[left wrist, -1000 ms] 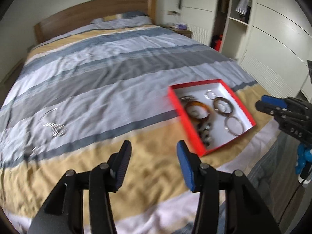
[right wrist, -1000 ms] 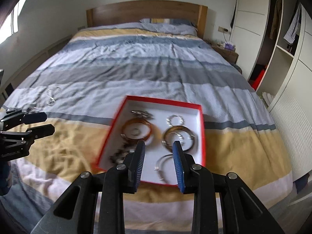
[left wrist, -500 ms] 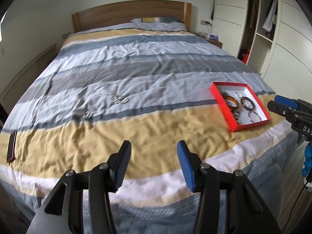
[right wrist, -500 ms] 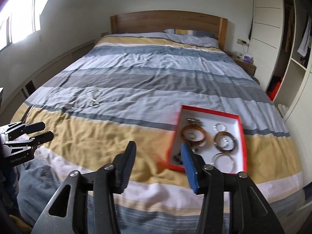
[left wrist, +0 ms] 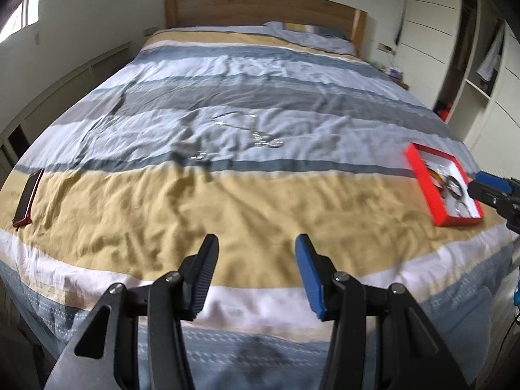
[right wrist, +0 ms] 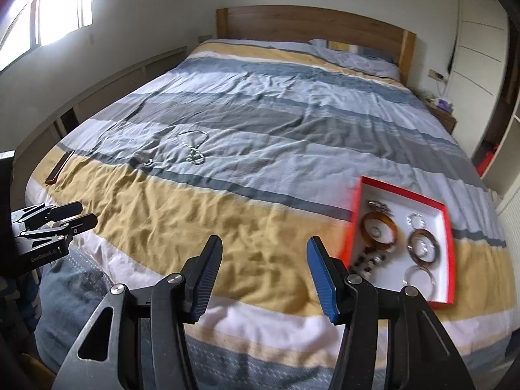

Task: Organize jewelry
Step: 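Move both tools back toward the silver necklace and last ring, then grasp the last silver ring with the left tool while the right tool grasps the silver chain necklace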

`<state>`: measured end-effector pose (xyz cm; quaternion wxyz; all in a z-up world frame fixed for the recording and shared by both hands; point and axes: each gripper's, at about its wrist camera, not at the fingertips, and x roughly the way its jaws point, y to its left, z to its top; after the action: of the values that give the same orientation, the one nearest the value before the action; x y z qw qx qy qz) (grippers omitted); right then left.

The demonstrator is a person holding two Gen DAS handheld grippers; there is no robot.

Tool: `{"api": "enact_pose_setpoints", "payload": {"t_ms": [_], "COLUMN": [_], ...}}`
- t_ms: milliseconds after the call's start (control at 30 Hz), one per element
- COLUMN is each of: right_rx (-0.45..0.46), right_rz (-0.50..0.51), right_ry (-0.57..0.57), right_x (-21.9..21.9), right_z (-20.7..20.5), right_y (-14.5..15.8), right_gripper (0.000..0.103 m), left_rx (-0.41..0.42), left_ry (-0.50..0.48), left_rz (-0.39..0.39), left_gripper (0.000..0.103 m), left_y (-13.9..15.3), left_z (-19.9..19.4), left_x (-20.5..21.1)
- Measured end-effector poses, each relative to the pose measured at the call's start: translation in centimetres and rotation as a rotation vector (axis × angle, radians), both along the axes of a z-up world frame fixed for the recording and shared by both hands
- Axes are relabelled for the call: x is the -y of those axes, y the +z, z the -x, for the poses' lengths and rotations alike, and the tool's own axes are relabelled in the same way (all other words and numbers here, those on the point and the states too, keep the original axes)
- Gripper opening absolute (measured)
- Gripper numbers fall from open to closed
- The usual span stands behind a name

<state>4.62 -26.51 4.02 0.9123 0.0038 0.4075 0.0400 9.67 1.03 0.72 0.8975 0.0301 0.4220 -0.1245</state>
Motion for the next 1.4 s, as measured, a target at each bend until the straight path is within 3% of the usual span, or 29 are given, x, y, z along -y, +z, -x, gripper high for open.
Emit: {"api": "enact_pose_setpoints", "payload": {"t_ms": [433,767,933,1133,1267,1400], "right_rx": [-0.125,-0.120,-0.129,-0.148,-0.141,-0.153], "right_rz": [-0.041,-0.081,-0.086,-0.070,-0.061,-0.065], "right_ry": [0.145,0.252,0.277,0.287,0.295,0.315], "right_x": [-4.7,-10.5,-12.9,-14.1,-14.3,-14.3], "right_z": [-11.8,-24.0,-28.5,-30.7,-31.0,-30.5], "right_y": [-6.9,-9.6,-11.5,-13.8,-14.3,-14.4], "right_gripper": [0.053,0.053,0.053,0.053,0.044,0.019], "left_rx": [-0.032,-0.055,-0.079,-0.093,-0.082,-0.081], "left_ry": [0.073,0.098,0.071,0.075,0.071,0.057], "left_rz": [0.020,0.041,0.049,0.062,0.058,0.057], "left_gripper": [0.047,0.047,0.047,0.046,0.033,0.018], "left_y": [-3.8,-7.1,-8.7,-10.6,-10.7,-10.6], "left_z": [-11.0,-20.2,-22.0,-22.5,-22.4,-22.1], "left_x": [-3.5,-4.1,-3.8,-3.7,-3.6,-3.4]}}
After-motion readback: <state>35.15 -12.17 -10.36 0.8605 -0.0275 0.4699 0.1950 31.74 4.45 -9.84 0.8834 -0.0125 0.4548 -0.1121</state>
